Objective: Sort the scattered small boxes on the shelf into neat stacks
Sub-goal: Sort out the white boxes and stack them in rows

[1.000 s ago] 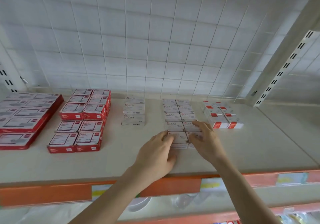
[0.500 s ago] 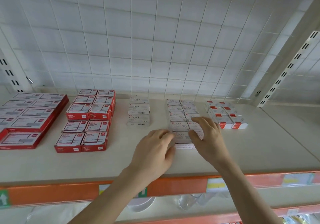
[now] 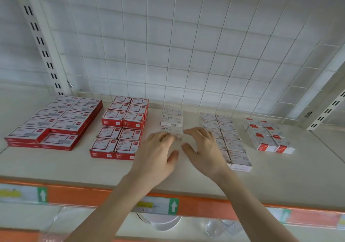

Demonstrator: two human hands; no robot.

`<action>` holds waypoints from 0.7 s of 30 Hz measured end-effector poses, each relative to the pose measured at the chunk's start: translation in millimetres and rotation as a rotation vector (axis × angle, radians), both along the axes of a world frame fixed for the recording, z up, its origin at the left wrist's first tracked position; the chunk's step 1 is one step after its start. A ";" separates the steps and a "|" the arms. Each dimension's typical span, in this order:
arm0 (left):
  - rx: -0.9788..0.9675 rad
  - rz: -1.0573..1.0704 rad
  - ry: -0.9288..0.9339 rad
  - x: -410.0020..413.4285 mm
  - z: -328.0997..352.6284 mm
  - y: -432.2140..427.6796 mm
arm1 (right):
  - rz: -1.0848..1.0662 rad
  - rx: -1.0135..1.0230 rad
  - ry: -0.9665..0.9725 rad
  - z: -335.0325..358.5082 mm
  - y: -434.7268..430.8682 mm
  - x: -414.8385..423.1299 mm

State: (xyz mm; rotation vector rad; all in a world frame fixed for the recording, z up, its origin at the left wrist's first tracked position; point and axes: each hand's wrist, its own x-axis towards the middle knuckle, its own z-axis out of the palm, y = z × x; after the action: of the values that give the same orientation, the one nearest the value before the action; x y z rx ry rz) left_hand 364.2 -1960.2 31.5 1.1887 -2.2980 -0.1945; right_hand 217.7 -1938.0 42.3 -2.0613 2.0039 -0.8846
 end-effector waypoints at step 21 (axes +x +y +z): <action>0.025 0.268 0.071 65.3 1.9 -16.6 | 0.381 0.095 -0.034 10.5 -53.9 59.2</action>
State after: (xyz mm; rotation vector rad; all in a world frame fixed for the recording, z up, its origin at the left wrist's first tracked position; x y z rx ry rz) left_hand 429.5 -1976.7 33.4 1.4627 -2.0552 -0.1631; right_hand 276.9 -1991.9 52.9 -2.2457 1.5252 -0.7276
